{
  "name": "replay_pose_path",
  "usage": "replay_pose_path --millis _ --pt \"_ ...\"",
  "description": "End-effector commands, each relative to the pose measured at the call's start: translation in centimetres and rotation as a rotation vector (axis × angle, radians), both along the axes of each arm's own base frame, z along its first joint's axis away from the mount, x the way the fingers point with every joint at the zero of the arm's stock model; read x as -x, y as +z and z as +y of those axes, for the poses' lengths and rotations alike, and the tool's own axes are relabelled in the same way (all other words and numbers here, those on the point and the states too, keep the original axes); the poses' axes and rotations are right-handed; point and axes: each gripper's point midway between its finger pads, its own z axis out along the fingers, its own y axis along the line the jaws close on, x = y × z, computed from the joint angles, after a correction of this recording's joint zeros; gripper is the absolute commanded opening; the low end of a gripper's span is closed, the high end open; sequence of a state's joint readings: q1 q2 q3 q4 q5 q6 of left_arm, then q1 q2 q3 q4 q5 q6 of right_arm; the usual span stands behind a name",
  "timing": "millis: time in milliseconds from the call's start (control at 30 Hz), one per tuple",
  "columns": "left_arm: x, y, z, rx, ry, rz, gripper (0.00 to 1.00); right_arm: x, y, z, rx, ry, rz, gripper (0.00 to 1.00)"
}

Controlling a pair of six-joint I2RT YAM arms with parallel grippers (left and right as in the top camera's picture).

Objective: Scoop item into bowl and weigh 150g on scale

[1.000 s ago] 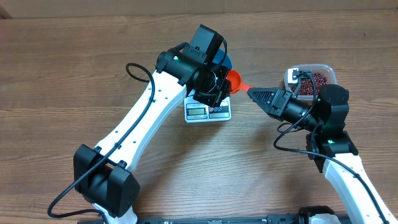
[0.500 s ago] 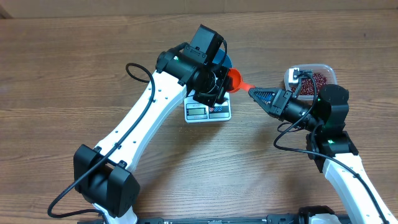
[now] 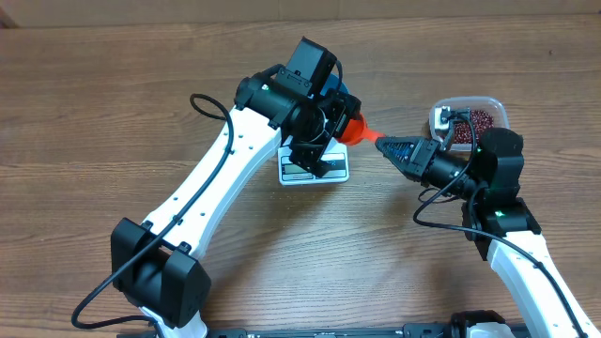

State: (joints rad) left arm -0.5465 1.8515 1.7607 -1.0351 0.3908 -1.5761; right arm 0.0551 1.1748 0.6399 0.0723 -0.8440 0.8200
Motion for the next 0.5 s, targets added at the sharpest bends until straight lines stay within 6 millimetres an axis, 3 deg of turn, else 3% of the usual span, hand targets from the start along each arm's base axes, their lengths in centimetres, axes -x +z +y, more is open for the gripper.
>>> replay_pose_path --millis 0,300,467 --pt "-0.6 2.0 0.5 0.023 -0.132 -0.118 1.0 -0.9 0.2 -0.5 0.079 -0.033 -0.062 0.04" --pt "-1.0 2.0 1.3 -0.039 -0.507 -0.371 1.0 -0.9 -1.9 -1.5 0.19 -0.064 -0.05 0.04" --pt "-0.2 1.3 2.0 -0.107 -0.696 -0.444 0.99 -0.9 -2.5 -2.0 0.21 -0.086 -0.027 0.04"
